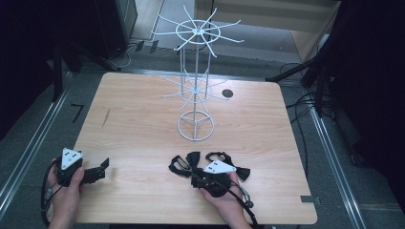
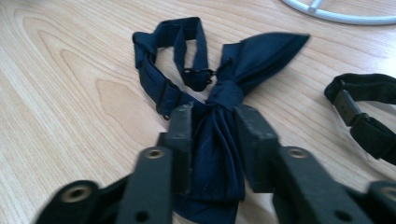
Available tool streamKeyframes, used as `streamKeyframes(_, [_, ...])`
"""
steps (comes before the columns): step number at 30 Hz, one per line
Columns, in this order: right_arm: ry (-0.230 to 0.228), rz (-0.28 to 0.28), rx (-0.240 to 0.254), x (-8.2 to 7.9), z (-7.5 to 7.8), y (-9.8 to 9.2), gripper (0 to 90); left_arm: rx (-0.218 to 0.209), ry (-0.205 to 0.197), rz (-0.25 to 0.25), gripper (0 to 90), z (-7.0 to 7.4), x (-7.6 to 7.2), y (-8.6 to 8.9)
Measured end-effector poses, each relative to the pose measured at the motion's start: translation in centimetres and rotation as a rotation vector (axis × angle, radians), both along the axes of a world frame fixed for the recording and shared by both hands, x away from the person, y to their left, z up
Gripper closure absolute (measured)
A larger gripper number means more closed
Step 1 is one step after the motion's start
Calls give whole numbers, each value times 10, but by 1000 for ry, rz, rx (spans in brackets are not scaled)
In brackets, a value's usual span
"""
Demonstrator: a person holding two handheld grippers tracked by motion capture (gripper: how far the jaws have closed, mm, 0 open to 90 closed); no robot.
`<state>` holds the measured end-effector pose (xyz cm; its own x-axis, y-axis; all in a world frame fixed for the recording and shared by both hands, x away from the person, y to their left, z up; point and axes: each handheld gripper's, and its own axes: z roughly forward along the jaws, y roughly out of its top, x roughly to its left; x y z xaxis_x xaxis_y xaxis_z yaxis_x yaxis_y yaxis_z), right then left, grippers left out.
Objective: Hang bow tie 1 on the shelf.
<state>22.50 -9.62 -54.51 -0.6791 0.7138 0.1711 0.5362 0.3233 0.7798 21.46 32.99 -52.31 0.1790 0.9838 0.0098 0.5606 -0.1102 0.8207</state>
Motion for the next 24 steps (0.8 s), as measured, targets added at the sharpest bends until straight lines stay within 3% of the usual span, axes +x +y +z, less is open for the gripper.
streamKeyframes(1, [0,0,0,0,0,0,728,0,0,0,0,0,0,0])
streamKeyframes(2, [21,12,22,3,0,-1,799,-6,3,0,0,0,2,0])
streamKeyframes(5, [35,2,35,5,0,-1,831,-7,7,-4,0,0,3,0])
streamKeyframes(9, [-39,-12,6,9,2,11,849,-10,3,-13,0,0,2,0])
streamKeyframes(12, [-60,-10,18,9,3,12,849,-12,8,-19,0,0,2,0])
streamKeyframes(16, [-99,-3,81,7,14,9,849,-29,15,-16,0,0,3,1])
streamKeyframes(19, [-118,0,88,7,19,8,849,-36,20,-15,0,0,3,2])
streamKeyframes(22, [-132,-5,105,11,29,3,848,-88,37,-26,0,0,5,5])
streamKeyframes(24, [-125,-9,120,22,37,-5,848,-118,25,-14,0,0,4,8])
